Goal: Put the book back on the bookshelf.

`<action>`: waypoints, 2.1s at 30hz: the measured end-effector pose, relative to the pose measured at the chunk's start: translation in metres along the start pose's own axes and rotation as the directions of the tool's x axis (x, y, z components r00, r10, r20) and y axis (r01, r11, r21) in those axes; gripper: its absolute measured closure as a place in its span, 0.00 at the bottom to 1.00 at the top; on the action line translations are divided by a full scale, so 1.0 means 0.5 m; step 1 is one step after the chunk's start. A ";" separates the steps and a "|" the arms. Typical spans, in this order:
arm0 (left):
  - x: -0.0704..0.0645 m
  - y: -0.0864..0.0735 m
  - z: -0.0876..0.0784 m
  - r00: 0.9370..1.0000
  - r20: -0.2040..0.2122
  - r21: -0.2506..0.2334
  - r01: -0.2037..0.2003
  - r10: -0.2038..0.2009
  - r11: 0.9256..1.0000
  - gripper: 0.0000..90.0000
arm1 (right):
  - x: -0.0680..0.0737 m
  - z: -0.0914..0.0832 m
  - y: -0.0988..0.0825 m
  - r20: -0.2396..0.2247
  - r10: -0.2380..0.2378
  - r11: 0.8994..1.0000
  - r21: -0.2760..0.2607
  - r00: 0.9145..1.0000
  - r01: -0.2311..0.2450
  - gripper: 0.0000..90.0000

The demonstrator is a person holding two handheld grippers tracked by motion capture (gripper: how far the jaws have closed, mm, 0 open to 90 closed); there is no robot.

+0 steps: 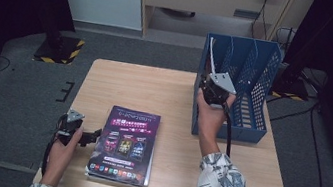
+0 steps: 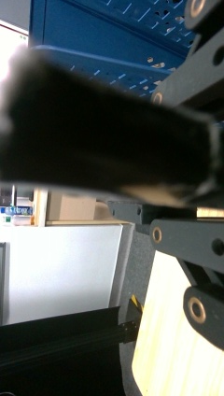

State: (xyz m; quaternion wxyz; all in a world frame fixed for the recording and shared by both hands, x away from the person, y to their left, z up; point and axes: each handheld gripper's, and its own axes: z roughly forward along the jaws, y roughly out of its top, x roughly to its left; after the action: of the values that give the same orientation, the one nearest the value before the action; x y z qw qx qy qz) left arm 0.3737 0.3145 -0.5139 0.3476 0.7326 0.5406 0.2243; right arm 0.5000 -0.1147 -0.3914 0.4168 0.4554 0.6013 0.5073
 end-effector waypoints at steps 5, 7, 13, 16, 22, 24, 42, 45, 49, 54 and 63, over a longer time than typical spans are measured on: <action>0.000 0.000 0.000 1.000 0.001 0.000 0.000 0.000 1.000 0.07 | -0.003 0.000 0.002 0.019 -0.026 1.000 0.008 0.999 0.026 0.92; 0.000 0.000 0.000 1.000 0.002 0.000 0.000 0.000 1.000 0.07 | -0.004 0.001 0.004 0.025 -0.047 0.999 0.016 0.999 0.046 0.93; 0.000 0.000 0.000 1.000 0.003 0.000 0.001 -0.001 1.000 0.07 | -0.011 0.006 0.016 0.045 -0.105 0.994 0.031 0.993 0.104 0.96; 0.000 0.000 0.000 1.000 0.003 0.000 0.001 -0.001 1.000 0.07 | -0.011 0.006 0.014 0.052 -0.130 0.991 0.031 0.990 0.129 0.96; 0.000 0.000 0.000 1.000 0.001 0.000 0.001 -0.001 1.000 0.07 | 0.000 0.009 0.007 0.042 -0.113 0.993 0.031 0.993 0.112 0.94; 0.000 0.000 0.000 1.000 0.001 0.000 -0.002 0.002 1.000 0.07 | 0.006 0.009 0.007 0.036 -0.105 0.994 0.032 0.994 0.104 0.92; 0.000 0.000 0.000 1.000 0.000 0.004 -0.003 0.003 1.000 0.07 | 0.002 -0.007 0.006 -0.008 -0.033 0.999 0.002 0.999 0.033 0.62; 0.000 0.000 0.000 1.000 -0.001 0.003 -0.003 0.003 1.000 0.07 | 0.000 -0.013 0.005 -0.021 -0.020 1.000 0.011 1.000 0.020 0.52; 0.000 0.000 0.000 1.000 -0.002 0.004 -0.004 0.004 1.000 0.07 | 0.003 -0.026 -0.001 -0.055 -0.010 1.000 0.017 0.998 0.011 0.43; -0.001 0.000 0.001 1.000 -0.004 0.005 -0.007 0.007 1.000 0.07 | 0.006 -0.047 -0.016 -0.099 0.008 0.999 0.043 0.995 -0.004 0.33; -0.002 0.001 0.000 1.000 -0.009 0.006 -0.013 0.013 1.000 0.07 | 0.003 -0.101 -0.064 -0.177 0.013 0.992 0.122 0.984 0.009 0.21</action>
State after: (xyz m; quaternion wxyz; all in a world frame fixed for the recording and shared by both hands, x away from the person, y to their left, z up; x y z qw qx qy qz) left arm 0.3737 0.3135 -0.5137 0.3416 0.7361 0.5381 0.2280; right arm 0.4470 -0.1270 -0.4162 0.3322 0.4338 0.6656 0.5084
